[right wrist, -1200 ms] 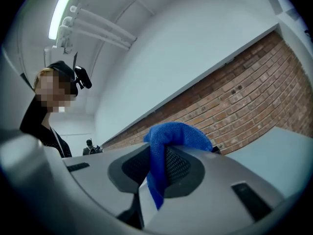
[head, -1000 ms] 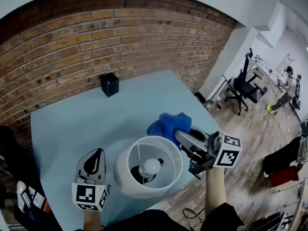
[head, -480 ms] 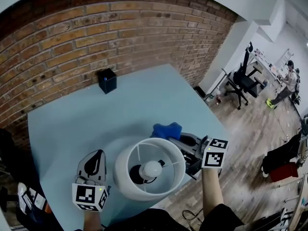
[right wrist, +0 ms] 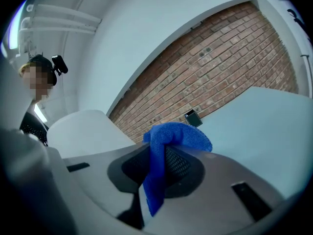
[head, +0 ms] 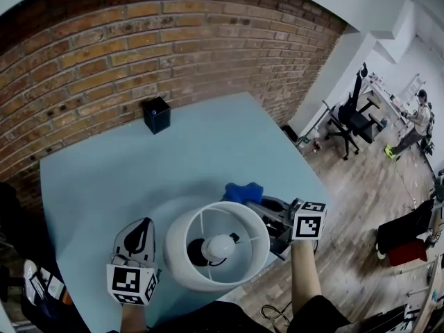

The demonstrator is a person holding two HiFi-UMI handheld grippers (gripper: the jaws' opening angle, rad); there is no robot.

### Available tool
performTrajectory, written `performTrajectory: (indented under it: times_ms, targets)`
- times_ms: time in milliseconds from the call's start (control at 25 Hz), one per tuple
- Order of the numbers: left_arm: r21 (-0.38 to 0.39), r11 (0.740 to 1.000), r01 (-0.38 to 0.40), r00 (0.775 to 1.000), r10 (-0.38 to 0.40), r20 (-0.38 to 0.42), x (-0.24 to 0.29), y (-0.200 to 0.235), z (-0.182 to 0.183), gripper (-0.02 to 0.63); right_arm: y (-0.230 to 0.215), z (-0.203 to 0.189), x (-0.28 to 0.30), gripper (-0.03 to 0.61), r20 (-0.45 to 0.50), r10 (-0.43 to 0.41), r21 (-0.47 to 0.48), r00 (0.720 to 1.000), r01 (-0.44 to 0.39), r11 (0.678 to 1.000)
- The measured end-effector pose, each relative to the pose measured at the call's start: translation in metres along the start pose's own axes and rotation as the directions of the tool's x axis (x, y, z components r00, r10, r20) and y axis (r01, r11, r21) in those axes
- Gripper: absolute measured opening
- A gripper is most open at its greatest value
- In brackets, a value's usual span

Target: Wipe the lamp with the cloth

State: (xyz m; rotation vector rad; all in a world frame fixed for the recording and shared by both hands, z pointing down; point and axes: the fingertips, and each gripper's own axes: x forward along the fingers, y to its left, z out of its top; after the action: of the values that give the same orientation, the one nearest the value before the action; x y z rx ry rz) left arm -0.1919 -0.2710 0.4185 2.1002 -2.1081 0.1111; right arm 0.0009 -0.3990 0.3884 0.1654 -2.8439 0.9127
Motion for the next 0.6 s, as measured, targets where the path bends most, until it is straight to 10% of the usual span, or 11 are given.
performTrajectory:
  times_ms: [160,280,600]
  targets:
    - [0.002,1.0,-0.012,1.0,0.012,0.01,-0.006,0.002,0.002,0.009,0.041,0.048,-0.005,0.06,0.07,0.174,-0.089,0.982,-0.167,0.982]
    - [-0.004,1.0,-0.027,1.0,0.027,0.016,-0.01,0.002,0.001,0.009,0.083,0.081,0.001,0.06,0.009,0.371,-0.197,0.928,-0.362,0.911]
    - [-0.02,0.999,-0.038,0.998,0.039,0.051,-0.02,0.007,0.008,0.008,0.155,0.09,0.047,0.06,-0.38,0.677,-0.192,0.631,-0.77,0.609]
